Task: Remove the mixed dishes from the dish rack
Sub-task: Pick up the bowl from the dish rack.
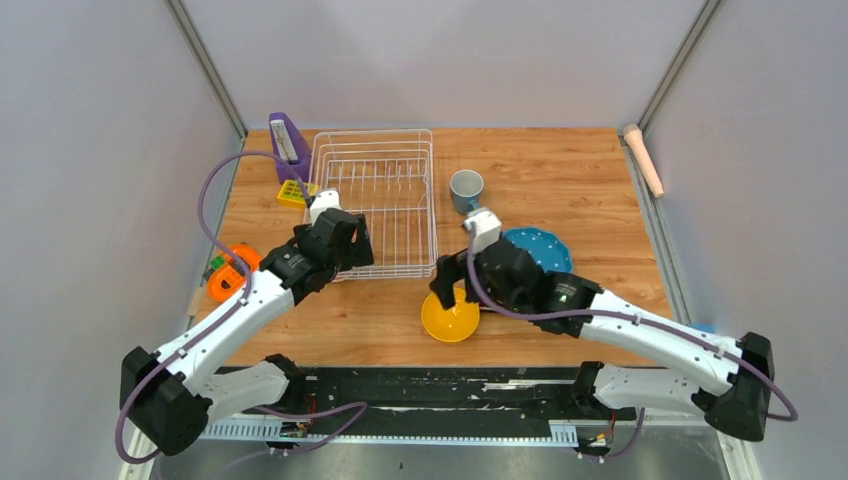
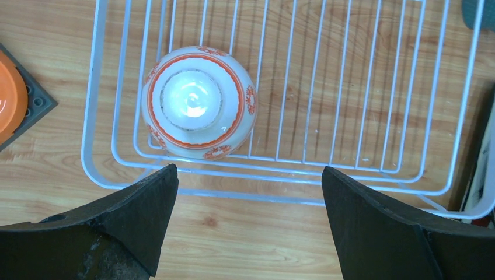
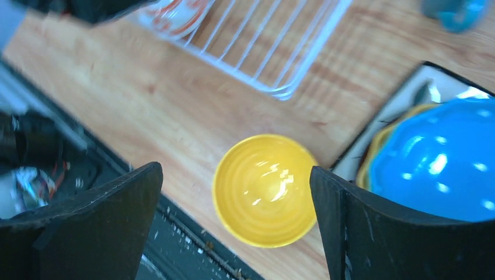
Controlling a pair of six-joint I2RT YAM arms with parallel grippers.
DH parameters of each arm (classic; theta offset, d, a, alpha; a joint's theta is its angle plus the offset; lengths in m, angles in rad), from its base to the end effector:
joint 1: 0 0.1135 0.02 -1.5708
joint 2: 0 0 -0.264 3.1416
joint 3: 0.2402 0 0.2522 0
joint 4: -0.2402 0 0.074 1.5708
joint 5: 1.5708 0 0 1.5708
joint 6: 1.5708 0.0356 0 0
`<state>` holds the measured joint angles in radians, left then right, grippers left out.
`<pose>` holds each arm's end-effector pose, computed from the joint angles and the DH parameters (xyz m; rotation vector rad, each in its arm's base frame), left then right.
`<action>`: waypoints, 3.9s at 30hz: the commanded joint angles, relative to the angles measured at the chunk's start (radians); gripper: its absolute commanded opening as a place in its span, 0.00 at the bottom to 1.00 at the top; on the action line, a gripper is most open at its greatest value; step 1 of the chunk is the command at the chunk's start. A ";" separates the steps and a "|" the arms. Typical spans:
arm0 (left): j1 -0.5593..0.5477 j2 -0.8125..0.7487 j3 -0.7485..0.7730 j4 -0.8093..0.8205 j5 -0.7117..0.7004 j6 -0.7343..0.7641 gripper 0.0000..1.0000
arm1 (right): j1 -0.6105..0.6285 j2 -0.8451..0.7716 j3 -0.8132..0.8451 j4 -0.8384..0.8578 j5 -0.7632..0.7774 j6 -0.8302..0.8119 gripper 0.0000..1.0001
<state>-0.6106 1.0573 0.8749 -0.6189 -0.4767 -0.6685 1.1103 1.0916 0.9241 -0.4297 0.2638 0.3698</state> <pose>0.1860 -0.1102 0.2822 -0.2869 2.2468 -0.1053 0.1147 0.2104 0.3051 -0.6506 2.1023 0.5684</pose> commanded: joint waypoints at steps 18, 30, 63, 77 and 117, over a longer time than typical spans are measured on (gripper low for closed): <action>0.216 0.240 0.075 0.115 0.095 0.035 0.98 | -0.444 -0.346 -0.196 -0.040 0.171 0.382 1.00; 0.222 0.324 0.111 0.072 0.034 0.030 0.77 | -0.450 -0.302 -0.187 -0.051 0.161 0.337 1.00; 0.223 0.332 0.140 0.027 0.073 0.037 0.27 | -0.459 -0.346 -0.216 -0.077 0.228 0.324 1.00; 0.222 0.179 0.153 0.063 0.122 0.073 0.08 | -0.459 -0.368 -0.203 -0.077 0.180 0.322 1.00; 0.218 -0.269 -0.259 0.938 0.945 -0.242 0.00 | -0.376 0.141 -0.099 0.885 -0.713 0.595 0.61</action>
<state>-0.3923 0.8051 0.6079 0.1371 0.3988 -0.8581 0.7242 1.2083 0.7784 0.3065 -0.4053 0.9184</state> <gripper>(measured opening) 0.584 0.680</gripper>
